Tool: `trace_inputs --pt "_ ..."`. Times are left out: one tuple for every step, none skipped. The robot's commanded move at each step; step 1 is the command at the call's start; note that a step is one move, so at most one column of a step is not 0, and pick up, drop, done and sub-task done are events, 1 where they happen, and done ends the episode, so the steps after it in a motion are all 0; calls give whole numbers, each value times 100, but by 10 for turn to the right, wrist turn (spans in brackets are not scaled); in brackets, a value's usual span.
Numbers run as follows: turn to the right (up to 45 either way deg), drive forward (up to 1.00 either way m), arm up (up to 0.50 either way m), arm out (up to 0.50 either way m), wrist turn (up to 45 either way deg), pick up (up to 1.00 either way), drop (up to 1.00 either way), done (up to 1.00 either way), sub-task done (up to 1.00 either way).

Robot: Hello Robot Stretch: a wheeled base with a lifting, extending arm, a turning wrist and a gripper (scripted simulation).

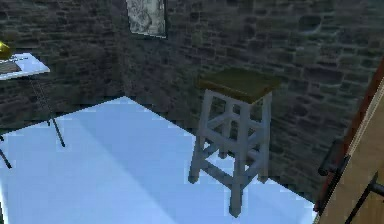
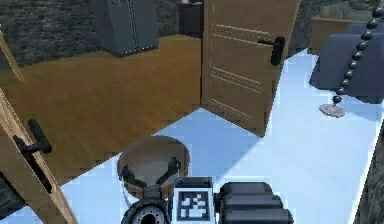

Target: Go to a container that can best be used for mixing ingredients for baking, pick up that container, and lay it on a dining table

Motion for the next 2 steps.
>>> trace_inputs --pt "420 0 0 0 0 0 0 0 0" --pt "30 0 0 0 0 0 0 0 0"
